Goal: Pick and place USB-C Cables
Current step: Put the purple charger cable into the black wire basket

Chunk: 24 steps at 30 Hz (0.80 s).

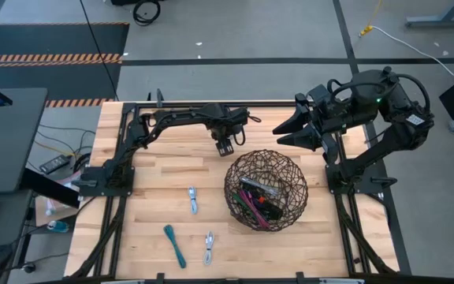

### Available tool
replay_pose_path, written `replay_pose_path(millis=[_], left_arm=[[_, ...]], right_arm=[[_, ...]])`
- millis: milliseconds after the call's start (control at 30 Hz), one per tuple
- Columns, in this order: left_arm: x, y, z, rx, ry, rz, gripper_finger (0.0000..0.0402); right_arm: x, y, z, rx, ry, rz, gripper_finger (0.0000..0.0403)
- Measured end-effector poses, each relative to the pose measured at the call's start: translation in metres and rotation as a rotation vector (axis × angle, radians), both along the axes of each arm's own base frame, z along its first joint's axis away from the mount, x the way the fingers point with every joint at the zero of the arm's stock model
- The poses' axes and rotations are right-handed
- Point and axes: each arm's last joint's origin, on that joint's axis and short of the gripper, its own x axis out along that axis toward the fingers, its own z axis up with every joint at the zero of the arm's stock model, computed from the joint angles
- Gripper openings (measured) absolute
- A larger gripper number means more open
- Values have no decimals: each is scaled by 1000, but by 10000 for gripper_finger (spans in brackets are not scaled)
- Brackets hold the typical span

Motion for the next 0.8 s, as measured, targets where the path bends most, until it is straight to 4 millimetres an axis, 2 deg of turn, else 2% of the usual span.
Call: replay_pose_path(millis=[133, 233, 533, 667, 800], left_arm=[[-1, 0, -5, -15, 24, 4, 198], [-3, -1, -14, -40, 78, 3, 197], [3, 3, -40, -47, 100, -16, 192], [5, 4, -41, -43, 88, -16, 186], [6, 5, -40, -34, 67, -15, 158]], right_arm=[[0, 0, 0, 9, 2, -1, 149], [0, 0, 0, 10, 2, 3, 149], [0, 0, 0, 11, -1, 5, 149], [0, 0, 0, 11, -2, -1, 149], [0, 0, 1, 11, -4, -2, 149]])
